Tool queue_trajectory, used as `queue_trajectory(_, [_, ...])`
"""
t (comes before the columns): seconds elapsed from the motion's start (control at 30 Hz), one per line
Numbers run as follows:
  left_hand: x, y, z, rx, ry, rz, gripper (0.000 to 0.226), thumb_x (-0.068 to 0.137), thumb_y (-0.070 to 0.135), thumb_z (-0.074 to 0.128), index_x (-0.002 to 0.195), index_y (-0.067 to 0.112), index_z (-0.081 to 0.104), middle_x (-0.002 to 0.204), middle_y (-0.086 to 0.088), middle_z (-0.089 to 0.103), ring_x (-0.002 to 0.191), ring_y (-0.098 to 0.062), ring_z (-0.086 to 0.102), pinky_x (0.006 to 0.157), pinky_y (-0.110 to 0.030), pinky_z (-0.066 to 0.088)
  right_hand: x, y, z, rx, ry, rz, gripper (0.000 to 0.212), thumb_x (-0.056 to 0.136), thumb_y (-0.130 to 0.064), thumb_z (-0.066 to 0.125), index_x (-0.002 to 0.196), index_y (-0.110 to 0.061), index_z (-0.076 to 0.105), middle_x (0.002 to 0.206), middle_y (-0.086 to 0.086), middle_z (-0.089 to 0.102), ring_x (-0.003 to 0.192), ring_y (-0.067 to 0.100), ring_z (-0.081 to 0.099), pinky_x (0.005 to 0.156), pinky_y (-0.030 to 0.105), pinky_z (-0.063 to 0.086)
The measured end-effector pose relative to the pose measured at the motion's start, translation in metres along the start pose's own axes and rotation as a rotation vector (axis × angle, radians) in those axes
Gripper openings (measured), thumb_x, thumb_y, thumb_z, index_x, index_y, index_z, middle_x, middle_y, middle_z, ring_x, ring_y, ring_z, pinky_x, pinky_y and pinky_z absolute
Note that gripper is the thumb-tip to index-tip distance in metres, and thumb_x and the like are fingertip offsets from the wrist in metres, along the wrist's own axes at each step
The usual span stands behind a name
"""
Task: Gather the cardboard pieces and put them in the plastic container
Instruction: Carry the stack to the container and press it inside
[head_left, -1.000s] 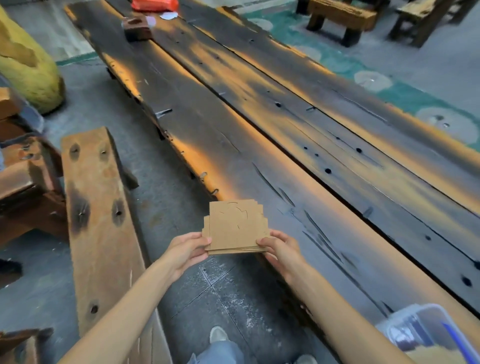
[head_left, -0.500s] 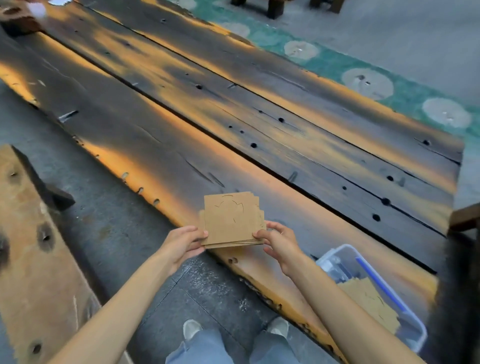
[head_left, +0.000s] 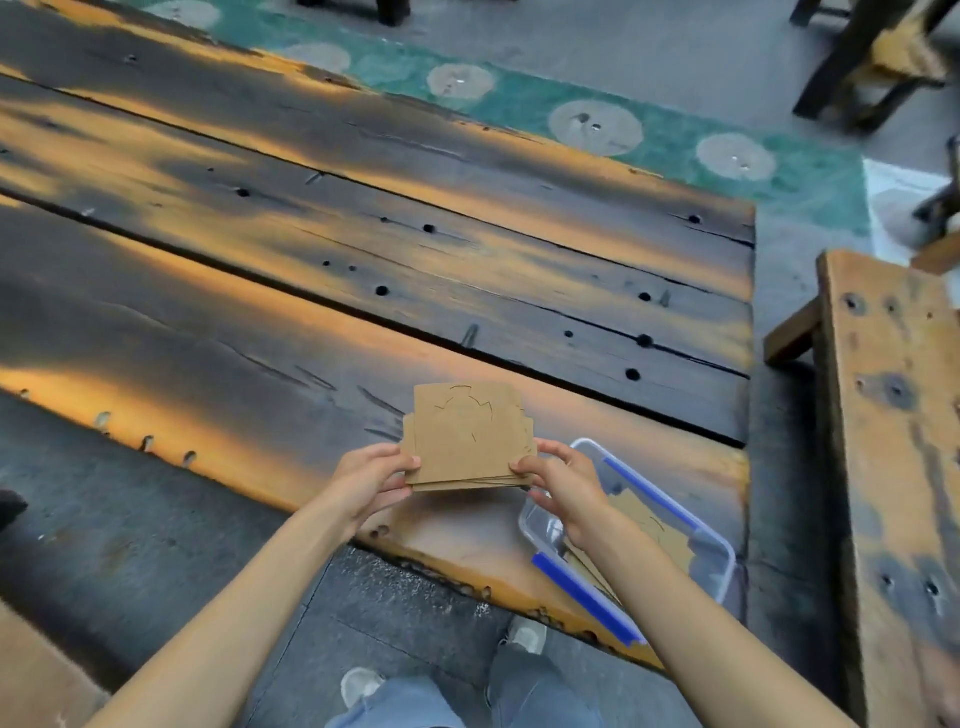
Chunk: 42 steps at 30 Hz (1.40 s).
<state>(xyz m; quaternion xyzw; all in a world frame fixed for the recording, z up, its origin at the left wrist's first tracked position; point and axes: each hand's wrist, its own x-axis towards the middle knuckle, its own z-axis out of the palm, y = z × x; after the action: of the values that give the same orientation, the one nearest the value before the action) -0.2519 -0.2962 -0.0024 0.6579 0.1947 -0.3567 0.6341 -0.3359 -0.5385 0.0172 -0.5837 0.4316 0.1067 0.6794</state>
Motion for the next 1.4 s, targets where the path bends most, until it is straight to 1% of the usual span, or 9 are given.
queue_trajectory(0.17, [0.002, 0.005, 0.039, 0.094, -0.061, -0.001, 0.020, 0.085, 0.009, 0.078, 0.104, 0.012, 0.072, 0.098, -0.001, 0.082, 0.105, -0.023, 0.073, 0.070, -0.024, 0.061, -0.006, 0.012, -0.038, 0.076, 0.034, 0.007, 0.036, 0.080, -0.009, 0.078, 0.112, -0.019, 0.068, 0.105, 0.004, 0.079, 0.100, 0.019, 0.074, 0.078, 0.033, 0.056])
queue_trajectory(0.43, [-0.001, 0.003, 0.106, 0.313, -0.143, 0.045, 0.017, 0.087, 0.010, 0.076, 0.103, 0.012, 0.074, 0.105, -0.009, 0.079, 0.102, -0.025, 0.075, 0.083, -0.030, 0.061, -0.024, 0.040, -0.098, 0.172, 0.155, 0.090, 0.036, 0.080, -0.011, 0.079, 0.113, -0.021, 0.068, 0.104, 0.001, 0.078, 0.095, 0.014, 0.072, 0.068, 0.028, 0.055])
queue_trajectory(0.6, [-0.004, -0.005, 0.144, 0.437, -0.226, 0.059, 0.019, 0.089, 0.008, 0.072, 0.108, 0.008, 0.072, 0.106, -0.008, 0.078, 0.098, -0.019, 0.074, 0.079, -0.024, 0.060, -0.033, 0.060, -0.129, 0.194, 0.212, 0.202, 0.035, 0.080, -0.005, 0.077, 0.112, -0.011, 0.064, 0.073, 0.003, 0.064, 0.051, 0.007, 0.053, 0.054, 0.023, 0.050])
queue_trajectory(0.77, [-0.006, -0.016, 0.176, 0.527, -0.287, 0.079, 0.014, 0.090, 0.004, 0.070, 0.103, 0.010, 0.070, 0.107, -0.013, 0.076, 0.098, -0.021, 0.073, 0.078, -0.024, 0.061, -0.042, 0.078, -0.150, 0.119, 0.277, 0.259, 0.033, 0.083, 0.002, 0.071, 0.103, -0.015, 0.050, 0.055, 0.001, 0.049, 0.035, 0.006, 0.045, 0.040, 0.018, 0.043])
queue_trajectory(0.87, [-0.005, -0.023, 0.188, 0.624, -0.305, 0.109, 0.014, 0.091, 0.005, 0.069, 0.094, 0.019, 0.069, 0.104, -0.012, 0.077, 0.101, -0.026, 0.073, 0.091, -0.037, 0.060, -0.048, 0.085, -0.158, 0.015, 0.313, 0.259, 0.026, 0.083, -0.002, 0.074, 0.099, -0.012, 0.056, 0.066, 0.006, 0.061, 0.053, 0.012, 0.057, 0.046, 0.021, 0.053])
queue_trajectory(1.07, [0.001, -0.035, 0.204, 0.806, -0.310, 0.143, 0.016, 0.086, 0.010, 0.069, 0.099, 0.016, 0.077, 0.093, -0.003, 0.079, 0.091, -0.019, 0.072, 0.084, -0.034, 0.060, -0.049, 0.095, -0.168, -0.270, 0.349, 0.286, 0.017, 0.077, -0.015, 0.081, 0.087, -0.006, 0.071, 0.085, 0.013, 0.079, 0.070, 0.020, 0.073, 0.072, 0.038, 0.066])
queue_trajectory(1.17, [0.001, -0.040, 0.210, 0.925, -0.281, 0.179, 0.016, 0.084, 0.015, 0.067, 0.096, 0.012, 0.076, 0.090, -0.004, 0.076, 0.088, -0.020, 0.068, 0.083, -0.034, 0.056, -0.049, 0.094, -0.167, -0.438, 0.352, 0.281, 0.014, 0.076, -0.021, 0.077, 0.071, -0.013, 0.067, 0.076, 0.007, 0.077, 0.078, 0.024, 0.075, 0.073, 0.038, 0.063])
queue_trajectory(1.23, [0.002, -0.043, 0.213, 0.999, -0.284, 0.191, 0.014, 0.085, 0.016, 0.066, 0.092, 0.006, 0.072, 0.091, -0.009, 0.074, 0.088, -0.023, 0.064, 0.076, -0.033, 0.052, -0.050, 0.092, -0.167, -0.536, 0.323, 0.287, 0.012, 0.078, -0.024, 0.072, 0.078, -0.012, 0.071, 0.081, 0.005, 0.076, 0.083, 0.022, 0.071, 0.060, 0.028, 0.052])
queue_trajectory(1.4, [0.005, -0.049, 0.217, 1.197, -0.367, 0.188, 0.010, 0.089, 0.018, 0.058, 0.088, 0.010, 0.062, 0.080, -0.002, 0.061, 0.076, -0.018, 0.057, 0.057, -0.026, 0.037, -0.046, 0.094, -0.165, -0.698, 0.319, 0.285, 0.013, 0.085, -0.022, 0.062, 0.089, -0.010, 0.065, 0.103, 0.012, 0.071, 0.097, 0.031, 0.066, 0.067, 0.030, 0.043])
